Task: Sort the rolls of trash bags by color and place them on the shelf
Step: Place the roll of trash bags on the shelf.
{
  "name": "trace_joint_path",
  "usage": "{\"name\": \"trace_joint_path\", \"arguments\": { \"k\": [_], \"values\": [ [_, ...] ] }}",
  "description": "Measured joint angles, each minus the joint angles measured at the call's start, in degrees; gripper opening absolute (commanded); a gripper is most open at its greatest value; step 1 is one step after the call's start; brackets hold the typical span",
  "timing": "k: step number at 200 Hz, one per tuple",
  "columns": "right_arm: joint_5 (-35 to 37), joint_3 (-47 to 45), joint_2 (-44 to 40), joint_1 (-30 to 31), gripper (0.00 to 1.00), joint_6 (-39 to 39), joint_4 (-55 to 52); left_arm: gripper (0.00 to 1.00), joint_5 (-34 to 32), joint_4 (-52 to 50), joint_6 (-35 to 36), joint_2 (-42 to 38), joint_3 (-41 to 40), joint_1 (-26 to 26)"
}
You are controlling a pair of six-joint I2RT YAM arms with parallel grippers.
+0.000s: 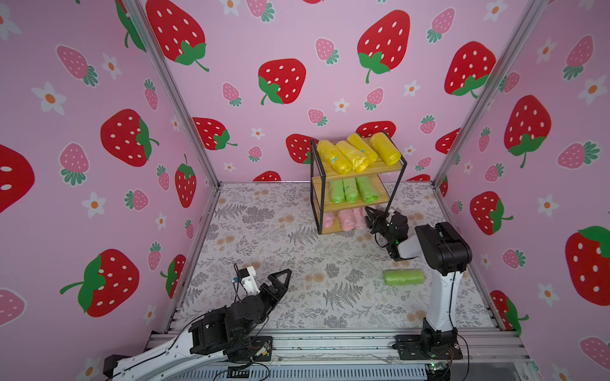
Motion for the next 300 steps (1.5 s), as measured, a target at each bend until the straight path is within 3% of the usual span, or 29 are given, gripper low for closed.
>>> {"name": "trace_joint_path", "arguments": {
  "k": [22,70,172,186,200,260,300],
  "values": [
    [0.7,0.0,1.7,-0.3,0.02,0.8,2.1,1.00,-0.2,0.0,0.1,0.1,0.0,0.7],
    [0.5,0.5,2.9,-0.7,0.36,2.6,4.8,1.00,0.7,0.4,0.2,2.8,0.0,2.9],
    [-1.6,-4.2,1.5,-2.6,0.51,5.5,1.3,1.00,5.9,5.2,0.9,11.6,0.0,5.6],
    [-2.5,-4.5,0.2,-3.0,0.64,5.5,-0.6,1.00,6.3,5.4,1.0,12.1,0.0,5.7],
    [-3.4,-4.8,-1.1,-3.1,0.67,5.5,-2.3,1.00,6.8,5.5,1.0,12.3,0.0,5.7],
    [-7.2,-7.9,-10.7,-3.8,0.72,3.8,-13.9,1.00,8.1,5.7,1.1,13.6,0.4,5.7],
    [-12.1,-7.4,-16.5,-3.8,0.76,-0.5,-29.4,1.00,9.4,5.3,1.1,16.8,2.5,5.8]
  ]
}}
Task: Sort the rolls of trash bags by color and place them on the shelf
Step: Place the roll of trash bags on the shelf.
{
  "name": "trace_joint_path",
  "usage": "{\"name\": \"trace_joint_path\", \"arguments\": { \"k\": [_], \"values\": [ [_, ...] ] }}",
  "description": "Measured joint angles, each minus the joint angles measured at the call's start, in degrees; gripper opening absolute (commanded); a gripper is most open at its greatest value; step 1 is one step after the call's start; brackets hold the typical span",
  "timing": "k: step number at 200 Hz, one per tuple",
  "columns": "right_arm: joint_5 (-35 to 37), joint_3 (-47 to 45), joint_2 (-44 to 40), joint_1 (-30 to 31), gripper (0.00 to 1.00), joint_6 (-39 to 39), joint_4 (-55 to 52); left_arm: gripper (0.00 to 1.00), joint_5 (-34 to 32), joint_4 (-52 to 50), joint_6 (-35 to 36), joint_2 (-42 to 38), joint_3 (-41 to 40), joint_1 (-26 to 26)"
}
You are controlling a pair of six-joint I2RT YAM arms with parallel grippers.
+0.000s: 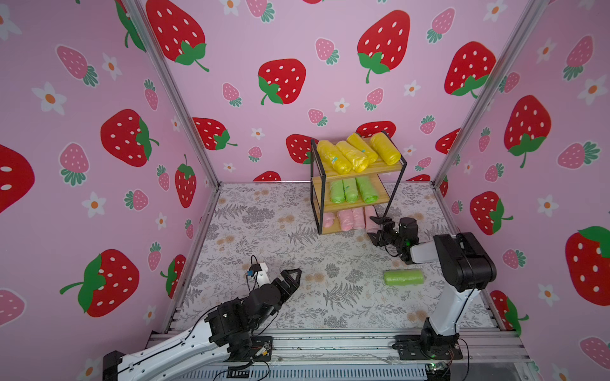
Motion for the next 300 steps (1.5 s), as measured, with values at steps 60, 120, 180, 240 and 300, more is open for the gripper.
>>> {"name": "trace_joint_path", "arguments": {
  "k": [60,120,180,240,300],
  "values": [
    [-5.0,6.0,-0.8,0.0,0.76,-6.4,-18.1,0.99,3.1,-0.8,0.8,4.2,3.7,0.0],
    [-4.8,15.0,-7.9,0.0,0.76,-21.0,-43.5,0.98,4.1,-1.9,2.0,3.0,5.0,0.0],
    [-5.0,10.3,-11.1,-0.3,0.67,-24.7,-47.5,0.97,4.7,-1.9,2.1,2.3,5.0,0.0],
    [-2.3,10.1,-14.4,-0.7,0.56,-29.0,-49.4,0.97,5.2,-3.1,2.3,1.3,5.0,0.0],
    [-0.5,10.2,-11.3,-1.8,0.39,-30.4,-50.0,0.97,5.3,-3.1,2.3,1.7,5.0,0.0]
  ]
}}
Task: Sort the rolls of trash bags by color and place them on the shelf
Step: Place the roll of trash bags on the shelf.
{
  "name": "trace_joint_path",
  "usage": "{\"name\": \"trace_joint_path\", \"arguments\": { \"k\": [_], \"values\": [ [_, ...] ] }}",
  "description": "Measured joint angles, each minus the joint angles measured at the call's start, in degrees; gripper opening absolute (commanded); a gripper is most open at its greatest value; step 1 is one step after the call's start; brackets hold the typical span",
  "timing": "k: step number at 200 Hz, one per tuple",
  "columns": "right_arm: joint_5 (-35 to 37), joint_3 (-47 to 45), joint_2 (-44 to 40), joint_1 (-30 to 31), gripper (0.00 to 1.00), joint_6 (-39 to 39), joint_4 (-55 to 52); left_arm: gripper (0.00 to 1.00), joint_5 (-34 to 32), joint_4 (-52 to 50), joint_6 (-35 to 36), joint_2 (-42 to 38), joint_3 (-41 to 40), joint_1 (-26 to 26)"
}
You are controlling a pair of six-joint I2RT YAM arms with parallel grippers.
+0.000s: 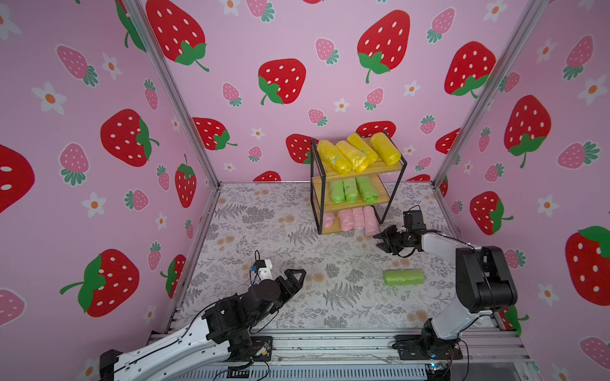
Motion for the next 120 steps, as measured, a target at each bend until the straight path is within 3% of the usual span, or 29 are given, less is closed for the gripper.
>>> {"name": "trace_joint_path", "arguments": {
  "k": [120],
  "values": [
    [2.4,3.6,8.1,-0.5,0.35,2.1,3.5,0.96,-0.2,-2.2,0.0,-0.7,0.0,0.0]
  ]
}}
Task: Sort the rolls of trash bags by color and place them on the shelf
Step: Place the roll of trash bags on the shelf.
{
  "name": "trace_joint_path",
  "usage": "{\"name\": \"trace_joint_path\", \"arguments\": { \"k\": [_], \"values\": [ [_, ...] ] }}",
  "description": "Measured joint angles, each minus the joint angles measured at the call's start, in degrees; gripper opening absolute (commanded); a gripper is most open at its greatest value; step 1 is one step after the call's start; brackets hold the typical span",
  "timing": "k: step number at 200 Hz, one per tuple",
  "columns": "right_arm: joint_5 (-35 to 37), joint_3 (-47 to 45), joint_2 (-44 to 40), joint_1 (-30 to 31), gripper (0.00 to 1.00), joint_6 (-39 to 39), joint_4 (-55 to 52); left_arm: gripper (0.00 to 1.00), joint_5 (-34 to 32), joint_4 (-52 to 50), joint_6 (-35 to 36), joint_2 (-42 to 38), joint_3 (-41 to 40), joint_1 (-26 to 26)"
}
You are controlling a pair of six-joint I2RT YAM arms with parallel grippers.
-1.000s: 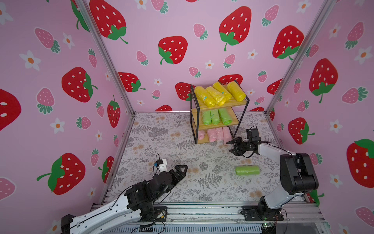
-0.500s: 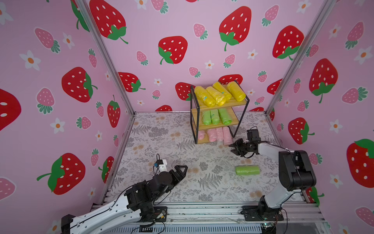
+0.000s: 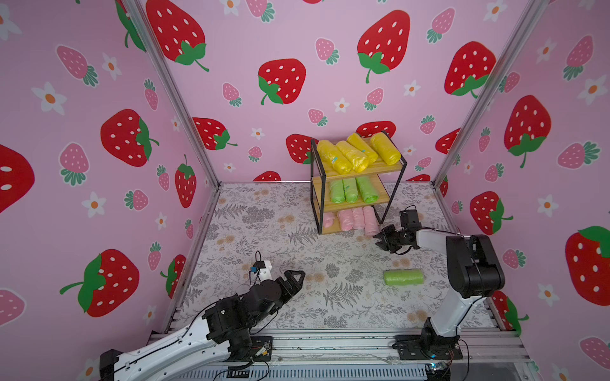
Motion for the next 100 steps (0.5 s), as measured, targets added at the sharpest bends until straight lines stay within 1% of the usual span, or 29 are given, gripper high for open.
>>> {"name": "trace_joint_path", "arguments": {
  "k": [26,56,77,90,97,100],
  "values": [
    [0.9,2.1,1.0,0.0,0.36,0.1,0.2,0.96,-0.5,-0.9,0.0,-1.7,0.0,0.0],
    [1.2,4.4,2.9,-0.2,0.41,0.3,0.7,0.96,-1.2,-2.3,-0.2,-2.5,0.0,0.0],
    [1.1,6.1,4.4,-0.4,0.46,0.3,0.9,0.96,-1.5,-2.9,-0.2,-2.6,0.0,0.0],
    [0.7,6.3,4.6,-0.6,0.51,0.1,1.0,0.96,-1.5,-3.0,-0.2,-2.6,0.0,0.0],
    [0.5,6.3,4.6,-0.6,0.51,0.1,1.1,0.96,-1.5,-3.1,-0.2,-2.6,0.0,0.0],
    [0.3,6.4,4.6,-0.6,0.56,-0.1,1.1,0.96,-1.5,-3.0,-0.2,-2.6,0.0,0.0]
  ]
}}
